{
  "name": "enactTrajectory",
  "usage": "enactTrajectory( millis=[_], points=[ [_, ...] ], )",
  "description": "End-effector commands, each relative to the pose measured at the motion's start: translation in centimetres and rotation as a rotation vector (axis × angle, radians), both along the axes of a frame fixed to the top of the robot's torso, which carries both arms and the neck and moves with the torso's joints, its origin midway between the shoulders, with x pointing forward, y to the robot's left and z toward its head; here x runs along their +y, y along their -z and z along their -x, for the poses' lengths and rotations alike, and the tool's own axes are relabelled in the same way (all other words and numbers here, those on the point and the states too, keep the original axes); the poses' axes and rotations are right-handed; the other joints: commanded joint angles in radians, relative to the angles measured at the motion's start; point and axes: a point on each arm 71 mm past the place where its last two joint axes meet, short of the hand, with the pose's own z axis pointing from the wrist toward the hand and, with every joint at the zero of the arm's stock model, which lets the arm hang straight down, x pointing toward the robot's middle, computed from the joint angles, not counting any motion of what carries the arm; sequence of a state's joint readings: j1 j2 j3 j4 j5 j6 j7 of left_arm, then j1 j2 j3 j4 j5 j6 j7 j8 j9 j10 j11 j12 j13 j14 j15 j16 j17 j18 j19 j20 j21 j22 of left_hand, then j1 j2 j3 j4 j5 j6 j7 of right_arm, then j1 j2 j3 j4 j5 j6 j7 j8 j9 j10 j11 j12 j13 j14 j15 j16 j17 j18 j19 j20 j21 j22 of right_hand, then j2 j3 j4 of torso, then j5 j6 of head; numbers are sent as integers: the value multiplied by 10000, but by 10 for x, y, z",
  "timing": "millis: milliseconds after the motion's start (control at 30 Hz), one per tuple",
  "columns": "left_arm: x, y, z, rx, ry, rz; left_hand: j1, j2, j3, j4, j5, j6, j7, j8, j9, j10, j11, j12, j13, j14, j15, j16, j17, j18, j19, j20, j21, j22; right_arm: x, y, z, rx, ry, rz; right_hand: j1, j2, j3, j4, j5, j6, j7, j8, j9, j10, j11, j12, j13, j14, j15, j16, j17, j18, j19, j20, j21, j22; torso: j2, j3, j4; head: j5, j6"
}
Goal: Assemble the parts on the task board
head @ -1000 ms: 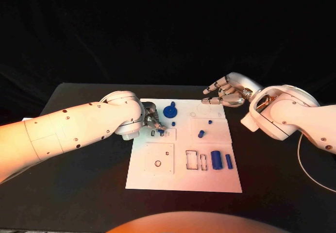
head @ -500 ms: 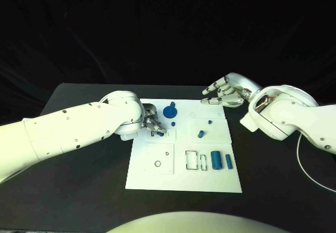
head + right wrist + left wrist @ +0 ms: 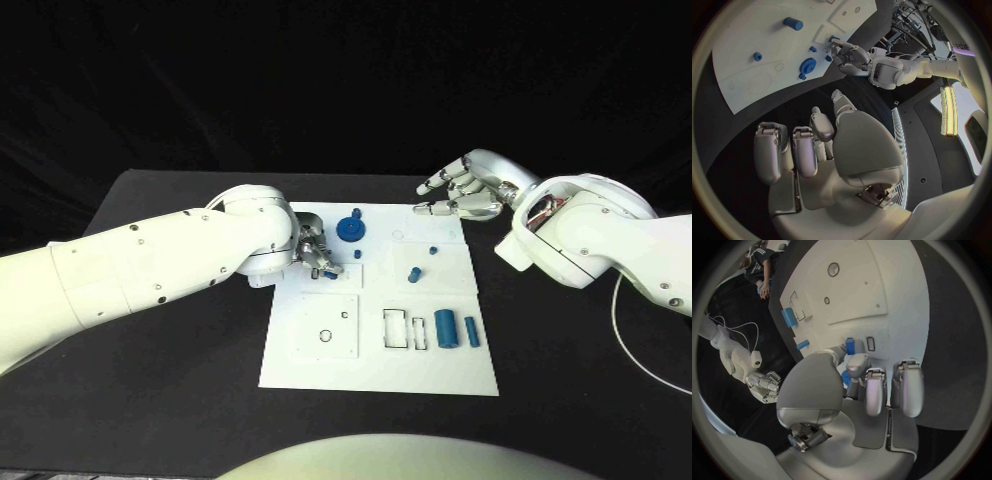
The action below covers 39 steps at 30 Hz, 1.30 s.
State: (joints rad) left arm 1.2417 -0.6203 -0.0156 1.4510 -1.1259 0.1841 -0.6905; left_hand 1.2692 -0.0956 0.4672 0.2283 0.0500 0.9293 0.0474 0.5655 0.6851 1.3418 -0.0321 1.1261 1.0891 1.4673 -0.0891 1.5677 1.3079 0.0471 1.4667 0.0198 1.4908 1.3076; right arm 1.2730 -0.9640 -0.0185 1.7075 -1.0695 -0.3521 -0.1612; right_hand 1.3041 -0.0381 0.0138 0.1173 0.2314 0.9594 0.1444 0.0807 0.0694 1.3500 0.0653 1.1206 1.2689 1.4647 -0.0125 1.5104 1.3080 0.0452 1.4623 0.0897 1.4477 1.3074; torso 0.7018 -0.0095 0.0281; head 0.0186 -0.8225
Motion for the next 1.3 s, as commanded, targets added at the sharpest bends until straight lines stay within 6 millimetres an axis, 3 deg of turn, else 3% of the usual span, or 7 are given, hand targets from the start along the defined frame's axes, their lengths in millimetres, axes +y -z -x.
enactTrajectory(
  millis=[33, 600, 1300],
  points=[
    [1, 3, 2, 256, -35, -441, 32, 45, 1473, -1424, 31, 8, -73, 44, 6, 57, 5, -56, -6, 1035, 24, 31, 2628, -157, 377, 42, -5, 1342, 2, 1, 1, 42, -192, 50, -127, 10, -40, 14, 35, 84, 20, 49, 13, -37, -65, -20, -13, 842, -42, -32, 1725, 86, -49, -24, -60, 128, 0, 6, -1, 2, -3],
    [-4, 8, -4, 606, -121, -588, -1588, -53, 974, -844, 41, 441, -243, 302, 202, 269, -112, 166, 147, 1035, -56, 31, 2628, -177, 426, -18, 36, 1449, 3, 0, 2, 43, -223, 40, -138, 17, -53, 26, 59, 99, 16, 56, 15, -38, -68, -18, -14, 842, -45, -34, 1725, 86, -48, -26, -61, 128, 0, 12, -9, -7, -22],
    [-5, 10, -7, 713, -150, -737, -2377, -126, 383, -673, 52, 792, -344, 362, 219, 490, -192, 342, 307, 1035, -111, 31, 2628, -204, 488, -69, 95, 1571, 2, 0, 3, 35, -219, 32, -239, 11, -155, 111, 72, 112, 10, 58, 12, -51, -71, -34, -39, 840, -51, -49, 1708, 89, -53, -33, -74, 111, 2, 0, 0, -25, -46]
  ],
)
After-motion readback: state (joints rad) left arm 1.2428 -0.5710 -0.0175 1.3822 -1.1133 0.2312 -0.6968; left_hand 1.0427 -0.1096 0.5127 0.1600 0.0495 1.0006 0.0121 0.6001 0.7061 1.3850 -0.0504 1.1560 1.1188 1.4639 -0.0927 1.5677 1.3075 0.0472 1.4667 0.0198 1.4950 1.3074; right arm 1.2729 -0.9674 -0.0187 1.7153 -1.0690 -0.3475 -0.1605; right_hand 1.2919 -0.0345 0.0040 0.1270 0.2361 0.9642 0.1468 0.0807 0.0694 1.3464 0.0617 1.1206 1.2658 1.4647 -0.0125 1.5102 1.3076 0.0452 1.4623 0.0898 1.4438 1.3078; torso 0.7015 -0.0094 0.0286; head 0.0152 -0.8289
